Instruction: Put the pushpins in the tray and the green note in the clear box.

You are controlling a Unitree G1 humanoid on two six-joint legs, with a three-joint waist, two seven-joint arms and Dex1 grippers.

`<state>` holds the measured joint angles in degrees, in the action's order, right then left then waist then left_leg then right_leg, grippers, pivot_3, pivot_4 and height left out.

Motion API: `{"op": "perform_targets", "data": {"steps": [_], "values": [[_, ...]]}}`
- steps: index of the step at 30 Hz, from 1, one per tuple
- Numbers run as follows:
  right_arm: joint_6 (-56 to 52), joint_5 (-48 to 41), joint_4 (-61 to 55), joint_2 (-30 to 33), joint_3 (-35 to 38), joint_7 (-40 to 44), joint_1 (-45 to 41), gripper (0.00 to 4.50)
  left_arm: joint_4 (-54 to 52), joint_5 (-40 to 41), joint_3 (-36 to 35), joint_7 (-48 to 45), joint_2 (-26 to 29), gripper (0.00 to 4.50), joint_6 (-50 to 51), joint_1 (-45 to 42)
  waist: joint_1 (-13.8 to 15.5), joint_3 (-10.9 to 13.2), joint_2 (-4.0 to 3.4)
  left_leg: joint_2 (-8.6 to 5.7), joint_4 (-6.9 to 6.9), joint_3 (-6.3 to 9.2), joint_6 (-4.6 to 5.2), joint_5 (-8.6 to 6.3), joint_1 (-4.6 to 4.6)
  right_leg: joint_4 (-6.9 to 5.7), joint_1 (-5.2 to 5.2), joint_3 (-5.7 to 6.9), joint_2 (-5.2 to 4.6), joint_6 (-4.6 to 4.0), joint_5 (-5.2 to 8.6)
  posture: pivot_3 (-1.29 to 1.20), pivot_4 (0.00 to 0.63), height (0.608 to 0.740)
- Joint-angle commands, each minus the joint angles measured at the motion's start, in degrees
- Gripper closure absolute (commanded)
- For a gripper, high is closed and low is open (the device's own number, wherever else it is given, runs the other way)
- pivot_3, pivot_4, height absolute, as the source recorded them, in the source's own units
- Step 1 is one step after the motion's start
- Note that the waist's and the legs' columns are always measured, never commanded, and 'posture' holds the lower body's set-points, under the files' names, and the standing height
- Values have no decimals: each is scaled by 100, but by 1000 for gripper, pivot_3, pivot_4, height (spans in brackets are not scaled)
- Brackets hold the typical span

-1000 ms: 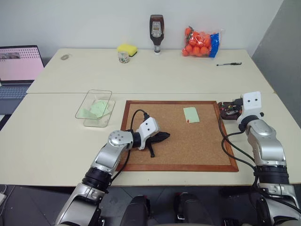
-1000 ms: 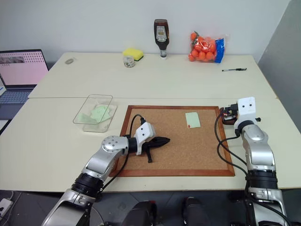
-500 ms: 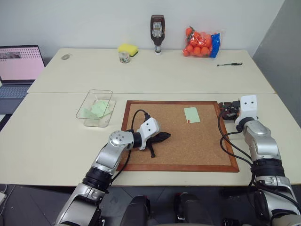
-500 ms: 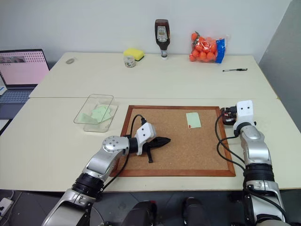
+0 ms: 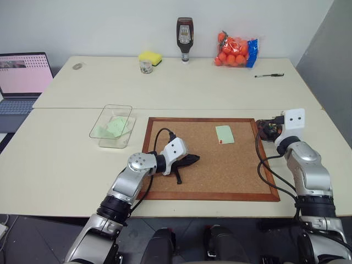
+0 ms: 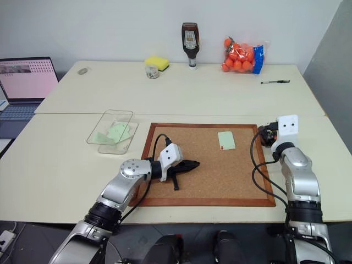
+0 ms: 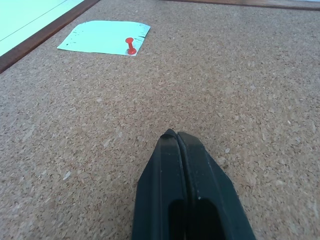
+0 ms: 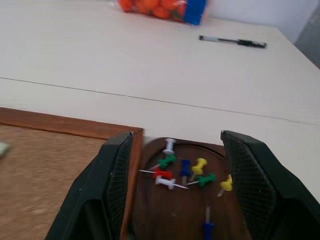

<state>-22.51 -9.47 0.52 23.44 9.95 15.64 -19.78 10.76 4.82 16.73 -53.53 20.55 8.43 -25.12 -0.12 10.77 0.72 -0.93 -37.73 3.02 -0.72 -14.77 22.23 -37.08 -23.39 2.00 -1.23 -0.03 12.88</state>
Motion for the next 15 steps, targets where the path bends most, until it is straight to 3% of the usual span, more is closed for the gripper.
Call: {"op": "perform_targets", "data": {"steps": [1,9,15], "values": [[-196,-350,-1071,-72,-369,511,382,1511,71,-138,134,-31,69,4500,94,116,-1,0,0,2,0,0,0,0,0,0,0,0,0,0,0,0,150,740],[-280,-197,-1382,-272,-1102,678,588,1511,103,-144,143,-43,84,4500,79,79,-2,-1,-2,9,-4,3,0,0,-10,-2,4,2,5,2,-2,0,150,740],[7,162,-778,-370,-1467,700,309,1511,125,-149,138,-58,99,4500,69,53,-1,-1,-1,9,-2,-2,-1,0,-10,2,4,-1,5,2,-2,0,150,740]]}}
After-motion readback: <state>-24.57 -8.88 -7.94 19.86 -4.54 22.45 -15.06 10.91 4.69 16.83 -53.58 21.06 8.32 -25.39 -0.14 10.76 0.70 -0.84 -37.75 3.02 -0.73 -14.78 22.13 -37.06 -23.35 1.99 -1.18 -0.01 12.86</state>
